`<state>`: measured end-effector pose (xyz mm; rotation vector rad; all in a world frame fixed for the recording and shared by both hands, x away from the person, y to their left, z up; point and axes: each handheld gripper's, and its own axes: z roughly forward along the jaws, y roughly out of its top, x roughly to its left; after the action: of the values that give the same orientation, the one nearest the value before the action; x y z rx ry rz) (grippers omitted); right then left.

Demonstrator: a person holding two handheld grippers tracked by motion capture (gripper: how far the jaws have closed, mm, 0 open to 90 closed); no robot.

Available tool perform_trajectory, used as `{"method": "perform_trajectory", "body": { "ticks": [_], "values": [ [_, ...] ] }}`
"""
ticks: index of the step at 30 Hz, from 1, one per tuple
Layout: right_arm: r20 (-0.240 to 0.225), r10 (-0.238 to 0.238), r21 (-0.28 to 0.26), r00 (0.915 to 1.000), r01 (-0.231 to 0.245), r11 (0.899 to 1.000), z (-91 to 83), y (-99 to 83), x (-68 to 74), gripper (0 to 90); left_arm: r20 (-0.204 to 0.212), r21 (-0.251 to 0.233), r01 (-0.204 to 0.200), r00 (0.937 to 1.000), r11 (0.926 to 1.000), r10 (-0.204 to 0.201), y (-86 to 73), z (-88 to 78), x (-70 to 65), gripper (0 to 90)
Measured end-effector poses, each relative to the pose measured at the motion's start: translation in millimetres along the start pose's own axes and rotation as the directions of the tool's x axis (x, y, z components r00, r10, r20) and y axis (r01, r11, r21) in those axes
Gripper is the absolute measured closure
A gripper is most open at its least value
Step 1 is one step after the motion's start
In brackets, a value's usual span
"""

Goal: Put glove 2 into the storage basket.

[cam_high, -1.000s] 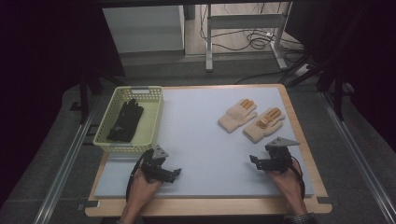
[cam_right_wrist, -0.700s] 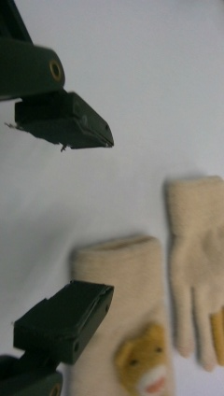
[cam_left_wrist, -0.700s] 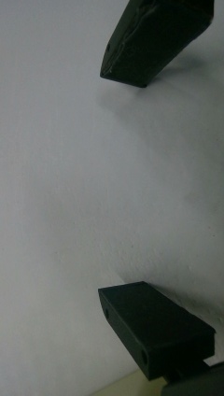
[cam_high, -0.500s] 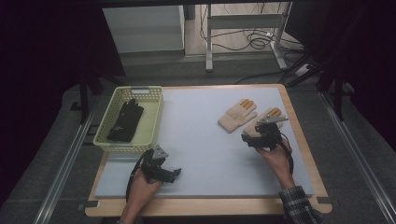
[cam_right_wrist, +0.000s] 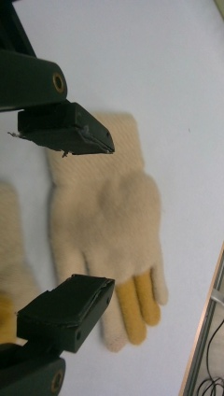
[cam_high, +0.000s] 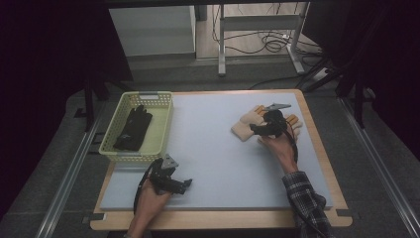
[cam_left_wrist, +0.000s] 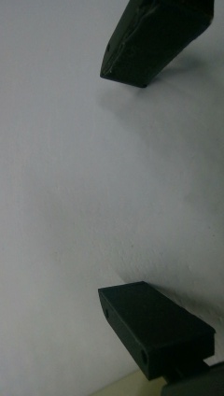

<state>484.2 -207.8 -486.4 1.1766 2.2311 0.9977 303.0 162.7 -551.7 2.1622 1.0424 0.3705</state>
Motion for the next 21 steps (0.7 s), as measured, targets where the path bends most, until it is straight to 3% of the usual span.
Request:
{"method": "perform_trajectory", "body": {
  "ticks": [11, 16, 21],
  "values": [
    [0.030, 0.026, 0.037, 0.9992, -0.027, 0.999, 44.2, 10.9, -5.8, 23.4, 0.001, 0.000, 0.001, 1.0000, 1.0000, -0.001, 0.0, 0.0, 0.1, 0.7],
    [0.046, 0.010, 0.094, 0.9989, -0.014, 0.995, 61.0, 13.5, -4.9, 22.8, 0.000, 0.001, 0.001, 1.0000, 1.0000, -0.001, 0.0, 0.0, 0.2, 0.8],
    [0.008, 0.011, 0.116, 0.9999, -0.012, 0.993, 63.9, 12.0, -3.6, 44.4, 0.000, 0.001, 0.001, 1.0000, 1.0000, -0.001, 0.0, 0.0, 0.2, 0.8]
  ]
}}
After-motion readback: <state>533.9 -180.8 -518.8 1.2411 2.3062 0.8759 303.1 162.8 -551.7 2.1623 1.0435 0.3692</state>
